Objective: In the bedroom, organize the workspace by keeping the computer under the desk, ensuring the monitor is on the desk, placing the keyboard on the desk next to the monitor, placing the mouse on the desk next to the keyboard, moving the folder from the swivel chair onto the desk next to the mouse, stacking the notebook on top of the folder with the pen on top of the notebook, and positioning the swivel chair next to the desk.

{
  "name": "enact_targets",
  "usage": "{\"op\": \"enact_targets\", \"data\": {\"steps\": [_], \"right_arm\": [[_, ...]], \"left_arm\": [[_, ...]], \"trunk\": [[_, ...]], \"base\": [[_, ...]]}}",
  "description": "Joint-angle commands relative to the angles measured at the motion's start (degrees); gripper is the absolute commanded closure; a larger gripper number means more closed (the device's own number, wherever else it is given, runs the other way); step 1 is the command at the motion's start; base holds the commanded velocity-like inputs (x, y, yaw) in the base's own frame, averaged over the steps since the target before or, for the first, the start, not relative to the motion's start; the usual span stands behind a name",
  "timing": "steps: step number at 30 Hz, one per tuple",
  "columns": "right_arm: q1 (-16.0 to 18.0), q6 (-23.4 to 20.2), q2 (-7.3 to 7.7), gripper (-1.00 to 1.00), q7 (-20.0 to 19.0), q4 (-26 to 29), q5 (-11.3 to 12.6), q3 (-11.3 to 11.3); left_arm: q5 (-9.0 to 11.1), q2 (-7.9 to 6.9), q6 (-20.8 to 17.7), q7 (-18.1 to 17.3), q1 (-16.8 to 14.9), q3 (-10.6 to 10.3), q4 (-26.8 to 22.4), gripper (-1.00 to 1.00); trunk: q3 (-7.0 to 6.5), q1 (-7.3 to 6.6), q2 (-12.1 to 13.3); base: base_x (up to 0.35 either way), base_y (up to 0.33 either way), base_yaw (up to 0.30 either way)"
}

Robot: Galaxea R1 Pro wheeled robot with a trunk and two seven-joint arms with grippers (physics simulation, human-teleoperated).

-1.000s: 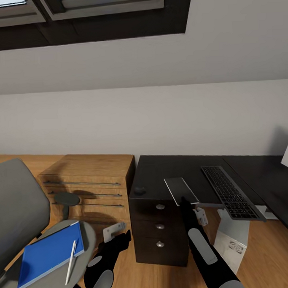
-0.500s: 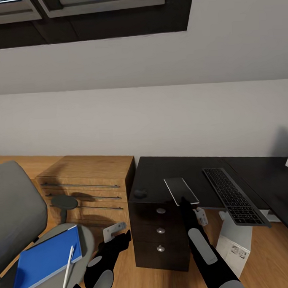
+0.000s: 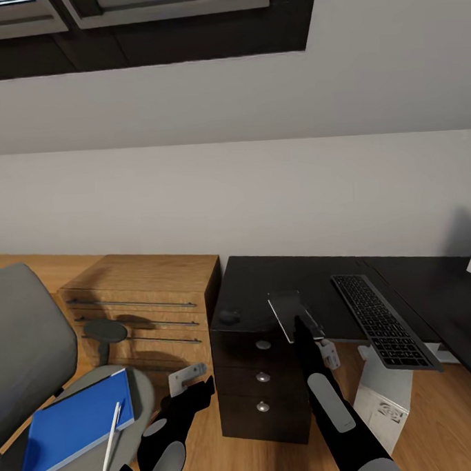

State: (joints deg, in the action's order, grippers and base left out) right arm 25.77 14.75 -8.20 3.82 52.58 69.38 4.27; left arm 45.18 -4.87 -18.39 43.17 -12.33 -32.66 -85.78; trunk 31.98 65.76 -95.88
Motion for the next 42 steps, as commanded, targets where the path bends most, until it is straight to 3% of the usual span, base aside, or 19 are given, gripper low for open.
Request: {"op": "enact_targets", "data": {"steps": [1, 28, 42], "right_arm": [[0.03, 0.37, 0.05, -1.0, 0.22, 0.06, 0.41, 0.21], [0.03, 0.37, 0.12, -1.0, 0.14, -0.06, 0.4, 0.21], [0.05, 0.38, 0.11, -1.0, 0.14, -1.89, 0.4, 0.21]], "left_arm": [[0.26, -0.05, -0.15, 0.42, -0.07, -0.12, -0.08, -1.0], [0.26, -0.05, -0.15, 0.4, -0.07, -0.12, 0.0, -1.0], [0.26, -0.05, -0.11, 0.41, -0.07, -0.12, 0.0, -1.0]], "trunk": [[0.06, 0.0, -0.03], [0.06, 0.0, -0.03], [0.06, 0.0, -0.03]], "base": [[0.0, 0.0, 0.0], [-0.006, 0.0, 0.0], [-0.283, 0.0, 0.0]]}}
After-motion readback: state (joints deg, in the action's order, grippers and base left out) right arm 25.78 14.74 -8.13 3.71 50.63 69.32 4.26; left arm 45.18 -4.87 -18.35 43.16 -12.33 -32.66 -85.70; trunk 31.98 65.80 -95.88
